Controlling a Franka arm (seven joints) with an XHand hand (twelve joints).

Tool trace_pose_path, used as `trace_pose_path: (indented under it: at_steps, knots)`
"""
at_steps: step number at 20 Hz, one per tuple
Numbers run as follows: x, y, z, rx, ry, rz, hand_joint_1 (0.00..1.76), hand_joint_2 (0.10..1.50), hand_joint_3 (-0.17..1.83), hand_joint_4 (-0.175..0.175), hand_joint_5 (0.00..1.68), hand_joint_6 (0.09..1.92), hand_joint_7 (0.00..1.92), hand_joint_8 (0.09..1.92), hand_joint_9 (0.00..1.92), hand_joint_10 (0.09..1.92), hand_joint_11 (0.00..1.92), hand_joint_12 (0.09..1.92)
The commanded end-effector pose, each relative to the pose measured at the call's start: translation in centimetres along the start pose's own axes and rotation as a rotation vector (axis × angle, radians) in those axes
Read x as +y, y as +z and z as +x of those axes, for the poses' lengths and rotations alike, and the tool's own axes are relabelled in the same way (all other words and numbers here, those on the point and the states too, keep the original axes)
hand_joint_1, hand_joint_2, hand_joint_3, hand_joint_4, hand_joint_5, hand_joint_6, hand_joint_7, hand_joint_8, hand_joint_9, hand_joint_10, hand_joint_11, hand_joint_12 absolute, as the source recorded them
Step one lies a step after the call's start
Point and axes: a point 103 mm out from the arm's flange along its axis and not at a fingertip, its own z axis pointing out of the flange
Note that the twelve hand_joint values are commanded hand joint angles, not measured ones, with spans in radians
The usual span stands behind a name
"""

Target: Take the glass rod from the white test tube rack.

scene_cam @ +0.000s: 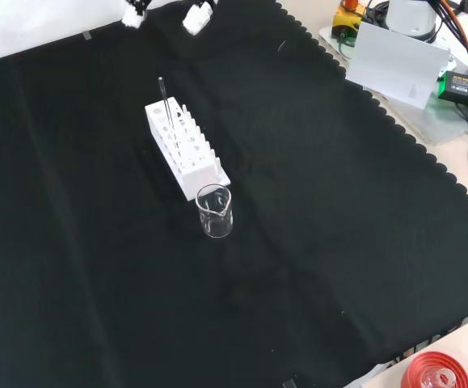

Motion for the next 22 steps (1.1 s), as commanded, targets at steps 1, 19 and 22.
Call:
trace_pose_path:
  at_steps: [1, 19, 22]
  knots:
    - [1.8, 1.1, -0.6, 0.016, -0.012, 0.015, 0.60, 0.83, 0.39, -0.073, 0.47, 0.09, 0.41, 0.76, 0.58, 0.73, 0.31, 1.41]
    - [5.1, 6.3, -1.9, 0.057, -0.026, 0.094, 0.61, 0.84, 0.38, -0.071, 0.48, 0.09, 0.43, 0.75, 0.58, 0.73, 0.31, 1.40]
    - [5.3, 7.0, -2.1, 0.052, -0.025, 0.104, 0.61, 0.84, 0.38, -0.071, 0.49, 0.09, 0.43, 0.75, 0.58, 0.73, 0.31, 1.40]
